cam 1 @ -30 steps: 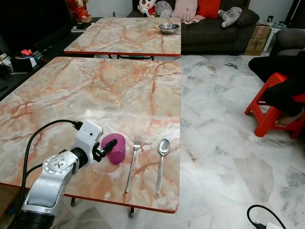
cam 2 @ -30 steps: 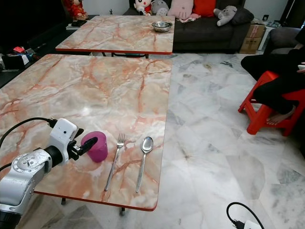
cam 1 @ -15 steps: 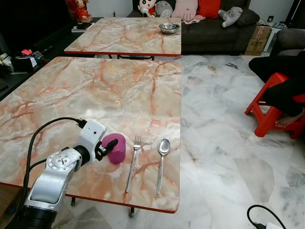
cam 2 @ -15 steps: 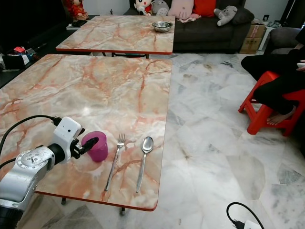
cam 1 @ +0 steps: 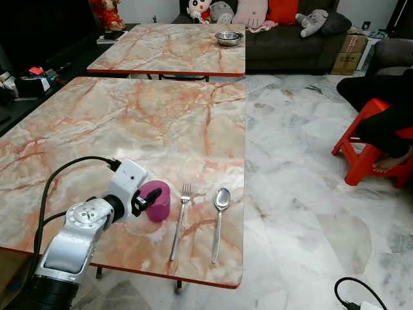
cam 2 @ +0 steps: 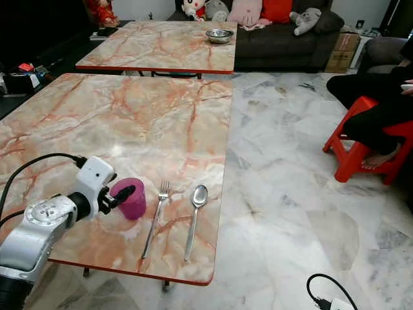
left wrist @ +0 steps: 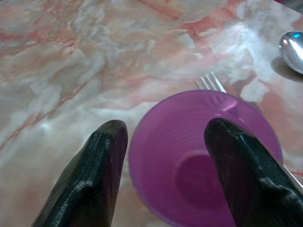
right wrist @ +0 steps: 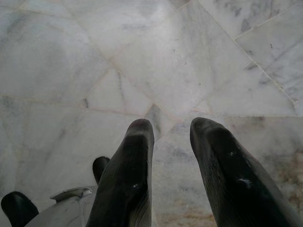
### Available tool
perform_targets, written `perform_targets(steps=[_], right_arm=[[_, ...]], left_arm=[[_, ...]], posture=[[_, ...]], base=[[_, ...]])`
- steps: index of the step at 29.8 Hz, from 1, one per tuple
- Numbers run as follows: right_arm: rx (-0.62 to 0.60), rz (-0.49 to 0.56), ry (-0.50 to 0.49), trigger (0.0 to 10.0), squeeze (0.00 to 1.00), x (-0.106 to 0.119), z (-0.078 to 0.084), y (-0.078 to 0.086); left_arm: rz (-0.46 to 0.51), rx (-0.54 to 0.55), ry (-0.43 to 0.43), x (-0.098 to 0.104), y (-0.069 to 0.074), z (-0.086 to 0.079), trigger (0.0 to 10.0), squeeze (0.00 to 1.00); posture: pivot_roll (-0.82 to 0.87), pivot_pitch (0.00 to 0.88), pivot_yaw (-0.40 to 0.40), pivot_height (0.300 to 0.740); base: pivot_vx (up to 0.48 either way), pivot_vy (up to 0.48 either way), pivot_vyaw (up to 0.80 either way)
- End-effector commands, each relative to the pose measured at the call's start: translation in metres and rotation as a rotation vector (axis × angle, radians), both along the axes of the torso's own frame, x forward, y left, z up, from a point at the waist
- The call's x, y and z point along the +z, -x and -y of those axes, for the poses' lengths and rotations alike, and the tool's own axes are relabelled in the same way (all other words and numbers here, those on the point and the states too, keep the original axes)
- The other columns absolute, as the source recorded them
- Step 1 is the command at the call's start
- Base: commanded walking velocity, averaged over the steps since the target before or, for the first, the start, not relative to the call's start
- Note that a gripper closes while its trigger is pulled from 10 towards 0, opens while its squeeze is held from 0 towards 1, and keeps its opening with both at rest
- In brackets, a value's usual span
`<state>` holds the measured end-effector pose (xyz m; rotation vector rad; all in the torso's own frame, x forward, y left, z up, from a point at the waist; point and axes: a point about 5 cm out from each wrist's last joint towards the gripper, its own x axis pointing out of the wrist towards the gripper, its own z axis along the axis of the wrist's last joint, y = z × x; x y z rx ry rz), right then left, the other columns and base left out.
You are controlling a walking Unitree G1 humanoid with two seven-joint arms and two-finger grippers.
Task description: Setting the table
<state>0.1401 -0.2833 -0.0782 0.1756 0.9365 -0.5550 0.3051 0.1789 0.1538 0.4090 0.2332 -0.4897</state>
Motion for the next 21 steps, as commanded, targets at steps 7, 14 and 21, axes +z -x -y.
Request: perform_targets(steps=[7,14,21], right_arm=[[-0.015,-0.002,-0.013,10.0,0.0,-0.001,-0.001,0.001],[-0.016,-0.002,-0.013,10.0,0.0,-0.001,-0.002,0.001],[-0.016,-0.002,-0.013,10.0,0.0,-0.001,-0.001,0.001]], left_arm=[[0.005,0.001,-0.02,0.006,-0.002,0.007,8.7,0.0],[0.003,0.047,0.052,0.007,-0.005,0.015,8.7,0.0],[0.001,0.075,0.072,0.006,-0.007,0.023,8.7,0.0]], posture=[[0.03,0.058,0.028,0.74],[0.03,0.058,0.026,0.74],[0.03,0.058,0.027,0.74]], base=[[0.0,0.0,0.0],[0.0,0.0,0.0],[0.0,0.0,0.0]])
